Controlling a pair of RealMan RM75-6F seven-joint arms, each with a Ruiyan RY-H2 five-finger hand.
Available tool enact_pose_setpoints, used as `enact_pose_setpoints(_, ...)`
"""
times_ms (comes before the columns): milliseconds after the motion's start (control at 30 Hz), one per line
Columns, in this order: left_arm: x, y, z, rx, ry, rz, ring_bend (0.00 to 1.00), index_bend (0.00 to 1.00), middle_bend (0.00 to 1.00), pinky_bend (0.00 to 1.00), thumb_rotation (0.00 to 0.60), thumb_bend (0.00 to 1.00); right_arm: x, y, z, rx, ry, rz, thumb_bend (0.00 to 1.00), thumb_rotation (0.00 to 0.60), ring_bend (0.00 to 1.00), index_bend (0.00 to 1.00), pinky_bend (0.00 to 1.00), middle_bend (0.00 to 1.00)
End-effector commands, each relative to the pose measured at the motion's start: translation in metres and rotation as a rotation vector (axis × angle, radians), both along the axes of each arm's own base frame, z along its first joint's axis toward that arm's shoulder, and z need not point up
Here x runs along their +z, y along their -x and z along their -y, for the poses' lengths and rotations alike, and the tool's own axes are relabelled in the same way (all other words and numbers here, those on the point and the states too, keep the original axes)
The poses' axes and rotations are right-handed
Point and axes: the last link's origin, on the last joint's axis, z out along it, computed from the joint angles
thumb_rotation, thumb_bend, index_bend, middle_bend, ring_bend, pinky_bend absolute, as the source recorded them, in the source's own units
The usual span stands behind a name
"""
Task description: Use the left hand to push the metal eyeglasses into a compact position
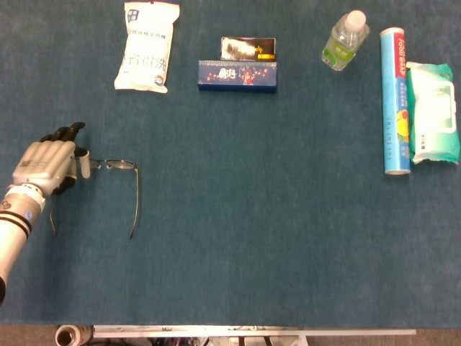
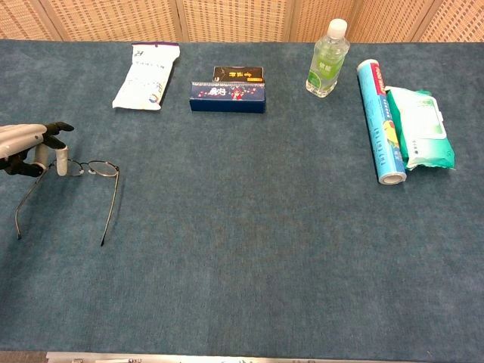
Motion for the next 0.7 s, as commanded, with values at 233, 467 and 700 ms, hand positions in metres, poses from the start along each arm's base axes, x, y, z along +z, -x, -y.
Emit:
enact_pose_setpoints(233, -0.0021, 0.0005, -0.0047, 0.001, 0.007, -0.009, 0.00, 0.53, 0.00, 0.11, 0.600, 1.00, -0.0002, 0.0001, 0.0001, -0.001, -0.001, -0.001, 0.28, 0.600, 0.17, 0.43, 0.39, 0.35)
enact_pose_setpoints(467, -0.0029, 0.0036, -0.0081, 0.009, 0.012, -0.022, 0.00, 0.52, 0.00, 0.11, 0.600, 1.00, -0.0007, 0.0000, 0.0003, -0.001, -0.001, -0.002, 0.28, 0.600, 0.17, 0.43, 0.39, 0.35)
enact_pose_setpoints(700, -0.0042, 0.0057, -0.0100, 0.011, 0.011, -0.030, 0.00, 0.52, 0.00, 0.11, 0.600, 1.00, -0.0013, 0.0005, 0.0006, -0.004, -0.004, -0.004, 0.28, 0.600, 0.17, 0.43, 0.39, 0.35)
